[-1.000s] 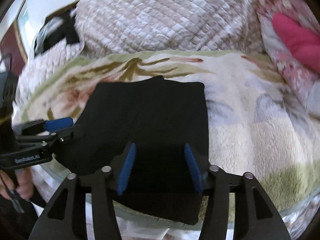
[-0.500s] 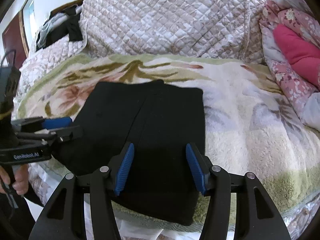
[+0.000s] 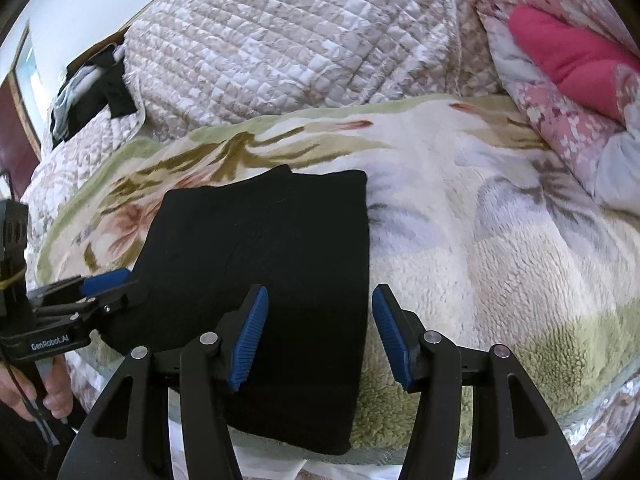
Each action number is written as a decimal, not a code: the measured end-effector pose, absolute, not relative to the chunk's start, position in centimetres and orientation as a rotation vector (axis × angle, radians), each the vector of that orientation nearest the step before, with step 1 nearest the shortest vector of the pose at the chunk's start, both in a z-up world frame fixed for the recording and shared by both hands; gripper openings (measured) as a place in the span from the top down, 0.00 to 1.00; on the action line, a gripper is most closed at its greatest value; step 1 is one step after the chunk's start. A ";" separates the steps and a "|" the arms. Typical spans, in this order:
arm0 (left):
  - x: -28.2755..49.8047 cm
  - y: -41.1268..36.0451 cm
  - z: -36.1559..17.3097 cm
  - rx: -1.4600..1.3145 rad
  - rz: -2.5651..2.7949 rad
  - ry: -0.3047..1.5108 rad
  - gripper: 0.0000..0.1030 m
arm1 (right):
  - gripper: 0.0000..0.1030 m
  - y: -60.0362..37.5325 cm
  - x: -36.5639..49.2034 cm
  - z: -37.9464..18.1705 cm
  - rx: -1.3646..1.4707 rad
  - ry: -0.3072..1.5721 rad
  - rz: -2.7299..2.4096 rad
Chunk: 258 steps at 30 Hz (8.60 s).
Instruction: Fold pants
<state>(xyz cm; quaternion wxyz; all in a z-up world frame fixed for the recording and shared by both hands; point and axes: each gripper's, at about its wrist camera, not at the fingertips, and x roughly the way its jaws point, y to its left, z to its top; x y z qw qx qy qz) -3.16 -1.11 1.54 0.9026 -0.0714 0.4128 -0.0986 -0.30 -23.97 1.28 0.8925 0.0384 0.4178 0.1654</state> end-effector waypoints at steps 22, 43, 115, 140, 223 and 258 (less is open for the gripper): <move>-1.9 1.8 0.0 -0.388 -0.276 0.870 0.39 | 0.47 -24.9 1.4 0.0 0.236 0.954 0.398; -1.6 0.9 -0.3 -0.407 -0.276 0.870 0.39 | 0.65 -25.5 2.6 -1.2 0.403 0.994 0.470; 5.5 2.1 3.0 -0.041 -0.074 0.834 0.60 | 0.78 -11.8 7.5 0.0 -0.202 0.914 0.548; 4.9 2.4 3.6 -0.072 -0.072 0.814 0.60 | 0.78 -15.7 8.6 2.1 -0.007 0.881 0.465; 2.1 1.1 0.3 -0.069 -0.019 0.922 0.49 | 0.54 -14.6 3.5 -1.2 -0.132 0.968 0.431; 2.4 1.0 -0.1 -0.048 -0.009 0.940 0.40 | 0.51 -14.6 3.5 -1.3 -0.142 0.967 0.430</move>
